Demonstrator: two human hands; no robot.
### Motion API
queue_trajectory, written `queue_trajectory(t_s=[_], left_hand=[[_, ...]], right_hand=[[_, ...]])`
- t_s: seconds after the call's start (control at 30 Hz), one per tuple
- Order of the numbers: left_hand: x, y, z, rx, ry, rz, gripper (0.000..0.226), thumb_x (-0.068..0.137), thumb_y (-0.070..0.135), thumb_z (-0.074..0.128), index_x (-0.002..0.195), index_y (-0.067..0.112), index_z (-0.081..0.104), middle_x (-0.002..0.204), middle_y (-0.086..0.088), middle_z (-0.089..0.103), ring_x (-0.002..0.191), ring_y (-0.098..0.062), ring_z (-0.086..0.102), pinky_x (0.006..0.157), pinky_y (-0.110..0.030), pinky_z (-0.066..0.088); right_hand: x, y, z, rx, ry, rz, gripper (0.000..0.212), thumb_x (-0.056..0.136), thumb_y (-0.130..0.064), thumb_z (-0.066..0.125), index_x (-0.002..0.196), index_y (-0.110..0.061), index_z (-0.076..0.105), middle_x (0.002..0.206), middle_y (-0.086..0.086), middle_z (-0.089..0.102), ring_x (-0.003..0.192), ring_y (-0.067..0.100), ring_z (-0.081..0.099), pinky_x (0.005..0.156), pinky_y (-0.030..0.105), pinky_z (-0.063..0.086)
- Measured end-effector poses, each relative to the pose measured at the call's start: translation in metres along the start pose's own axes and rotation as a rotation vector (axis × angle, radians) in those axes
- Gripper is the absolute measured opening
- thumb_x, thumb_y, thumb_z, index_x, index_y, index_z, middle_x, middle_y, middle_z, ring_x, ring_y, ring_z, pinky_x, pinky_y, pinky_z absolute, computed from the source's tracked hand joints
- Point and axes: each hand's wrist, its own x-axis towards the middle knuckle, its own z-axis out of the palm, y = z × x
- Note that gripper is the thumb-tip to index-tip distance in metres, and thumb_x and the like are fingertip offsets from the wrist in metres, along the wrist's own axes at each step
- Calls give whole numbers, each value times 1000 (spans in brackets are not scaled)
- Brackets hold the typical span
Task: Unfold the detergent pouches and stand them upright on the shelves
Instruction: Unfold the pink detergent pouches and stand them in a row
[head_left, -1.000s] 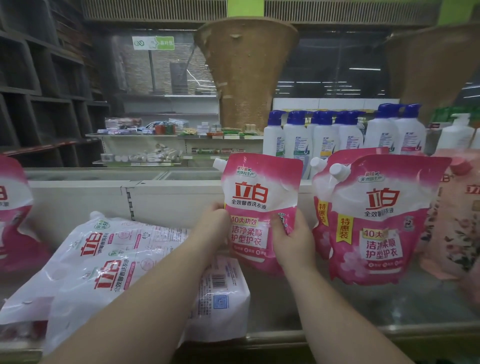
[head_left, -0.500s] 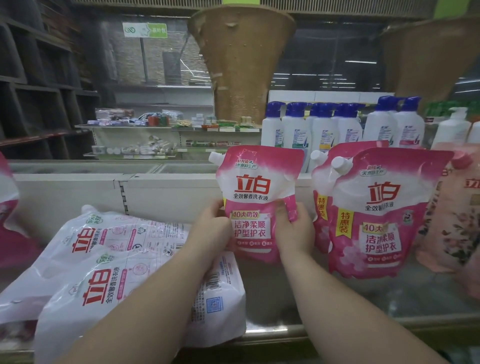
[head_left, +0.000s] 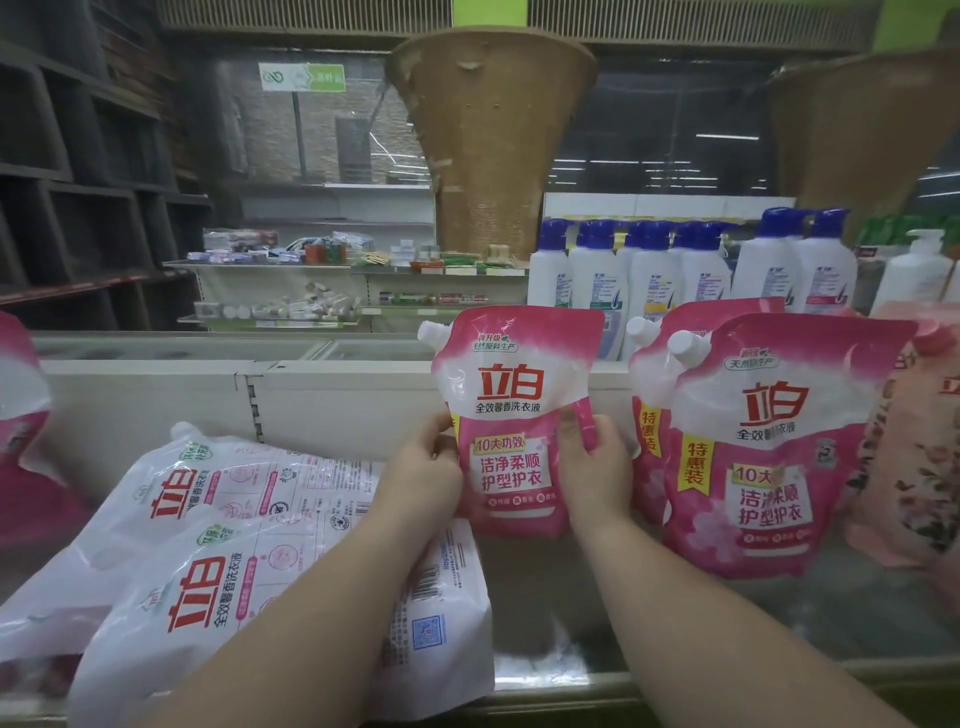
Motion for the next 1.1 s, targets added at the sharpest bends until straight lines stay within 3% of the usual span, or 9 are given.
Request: queue_trajectory(t_s=[0.1,0.27,0.37,0.53,0.63,0.8,0.9,1.03,1.1], left_hand=[[5,-1,-1,-30,23,-10,35,107,21,45,117,42,71,95,12,80,87,-14,79,82,-43,65],[11,-5,-4,74,-10,-43,43,99,0,47,113,28,77,93,9,81,81,-15,80,77,-41,66],[17,1,-6,285,-62,-49,40,96,-1,51,104,28,78,88,8,81,79,-18,79,73,-38,67],[24,11,-11,682,-50,41,28,93,16,58,100,38,74,90,15,77,88,-16,73,87,-37,62],[21,9,-8,707,-32,93,27,96,19,55,106,37,72,88,17,73,85,-13,69,82,-31,59],[16,7,-2,673,7,151,28,98,12,50,104,36,64,81,20,57,70,1,50,62,-21,39],[16,8,-1,663,10,128,27,97,11,50,99,36,60,82,20,56,72,-3,50,65,-25,40],[20,8,-2,615,41,68,28,101,13,50,99,41,57,76,23,55,69,4,49,57,-17,36],[22,7,-3,620,56,36,29,99,13,51,100,41,57,79,20,57,74,-3,56,67,-22,43]], right_hand=[[1,2,0,13,-7,0,43,102,-57,56,87,-17,60,79,-2,72,61,-6,70,45,10,46],[-3,3,-1,81,7,9,43,102,-49,58,81,-12,55,70,-3,67,57,-5,68,43,10,45],[-3,3,-2,91,1,12,41,104,-45,57,81,-12,54,70,-4,65,54,-8,66,42,8,44],[-1,7,-1,89,2,5,46,102,-52,55,82,-11,53,71,0,69,58,0,71,45,13,49],[0,7,0,106,22,-25,44,104,-46,56,78,-12,50,67,-2,64,54,-2,68,44,11,47],[1,9,1,121,59,-45,41,107,-41,54,77,-12,51,64,-5,63,54,-2,67,45,11,46],[2,11,2,118,93,-38,41,108,-41,51,78,-12,51,66,-4,64,55,-2,68,44,11,47],[6,21,4,81,142,-28,47,109,-45,48,83,-5,53,72,3,66,61,4,69,50,23,52],[8,23,5,66,155,-20,47,109,-45,47,84,-5,52,73,5,66,62,5,69,50,22,52]])
